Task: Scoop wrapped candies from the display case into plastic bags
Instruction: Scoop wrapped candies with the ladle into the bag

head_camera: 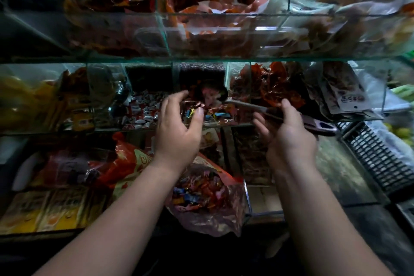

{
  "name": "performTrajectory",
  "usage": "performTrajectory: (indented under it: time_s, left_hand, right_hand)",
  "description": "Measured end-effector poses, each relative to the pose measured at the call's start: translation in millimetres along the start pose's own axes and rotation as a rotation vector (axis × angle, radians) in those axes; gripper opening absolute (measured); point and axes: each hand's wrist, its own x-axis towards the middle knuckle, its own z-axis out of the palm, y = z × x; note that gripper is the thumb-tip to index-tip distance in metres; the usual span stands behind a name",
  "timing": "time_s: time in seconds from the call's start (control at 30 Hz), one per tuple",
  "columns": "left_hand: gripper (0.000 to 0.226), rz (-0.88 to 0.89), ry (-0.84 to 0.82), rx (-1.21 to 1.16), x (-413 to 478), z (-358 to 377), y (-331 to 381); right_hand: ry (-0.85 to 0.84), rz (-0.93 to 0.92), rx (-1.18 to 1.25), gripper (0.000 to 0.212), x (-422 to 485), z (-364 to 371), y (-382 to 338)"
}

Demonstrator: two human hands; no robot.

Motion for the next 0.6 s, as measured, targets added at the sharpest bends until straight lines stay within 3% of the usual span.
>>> performTrajectory:
  time_s: [0.03, 0.1, 0.17, 0.23, 0.3, 0.43, 0.6]
  left_hand:
    - [0.048, -0.045, -0.027, -0.007, -7, 0, -4]
    - [0.048, -0.107, -0.096, -0.013, -20, 1, -13]
    - [0.051, -0.133, -0.142, -0.017, -29, 2, -19]
    - [0.054, -0.132, -0.159, -0.016, -32, 2, -22]
    - [0.055, -0.130, -0.150, -0.011, -31, 2, -22]
    - [0.054, -0.137, -0.129, 0.002, -26, 3, -20]
    - [0.053, -0.084, -0.129, 0.044, -28, 2, -15]
  right_hand:
    - [0.005, -0.055, -0.034, 0.018, 8, 12, 10]
    - [-0.055, -0.333, -0.333, 0.018, 25, 27, 29]
    - [-0.321, -0.606, -0.719, 0.011, 37, 32, 43]
    - [-0.551, -0.806, -1.101, 0.017, 46, 27, 47]
    - [-0.683, -0.927, -1.283, 0.024, 44, 18, 44]
    - [-0.719, -0.965, -1.284, 0.024, 13, 1, 31]
    - [-0.677, -0.964, -0.951, 0.004, -59, -26, 8]
